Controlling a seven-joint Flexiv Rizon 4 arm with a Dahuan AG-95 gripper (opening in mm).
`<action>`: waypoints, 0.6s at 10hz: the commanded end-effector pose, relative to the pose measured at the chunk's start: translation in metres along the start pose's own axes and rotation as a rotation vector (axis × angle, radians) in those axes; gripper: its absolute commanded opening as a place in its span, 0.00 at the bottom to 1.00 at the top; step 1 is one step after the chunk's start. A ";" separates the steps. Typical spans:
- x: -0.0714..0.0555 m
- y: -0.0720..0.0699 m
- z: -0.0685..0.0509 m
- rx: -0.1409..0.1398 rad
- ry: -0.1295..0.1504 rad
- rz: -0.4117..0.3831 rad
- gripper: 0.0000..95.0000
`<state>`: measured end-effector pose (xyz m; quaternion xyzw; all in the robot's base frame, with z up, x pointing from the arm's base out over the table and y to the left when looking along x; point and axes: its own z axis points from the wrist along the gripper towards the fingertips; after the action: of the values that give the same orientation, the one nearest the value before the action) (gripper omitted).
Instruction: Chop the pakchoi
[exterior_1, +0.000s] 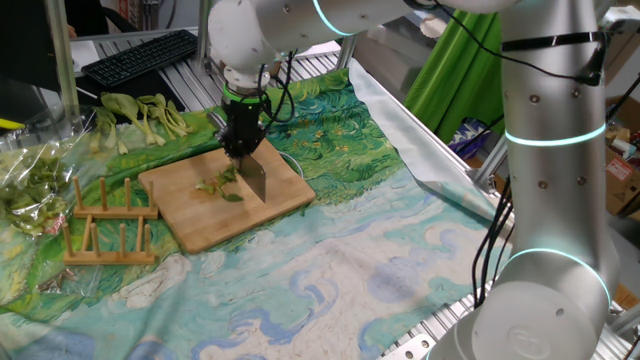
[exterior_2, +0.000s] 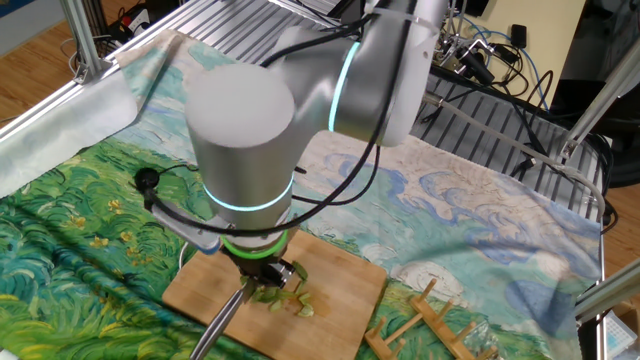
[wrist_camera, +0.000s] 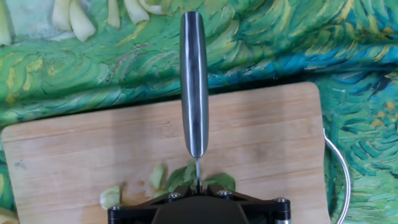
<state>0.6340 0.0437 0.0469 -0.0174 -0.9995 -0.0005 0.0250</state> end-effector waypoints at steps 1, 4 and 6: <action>0.007 -0.001 -0.011 0.001 0.002 0.012 0.00; 0.020 0.020 -0.027 0.006 0.003 0.084 0.00; 0.032 0.040 -0.040 0.014 0.001 0.129 0.00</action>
<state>0.6100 0.0810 0.0837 -0.0762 -0.9967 0.0073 0.0266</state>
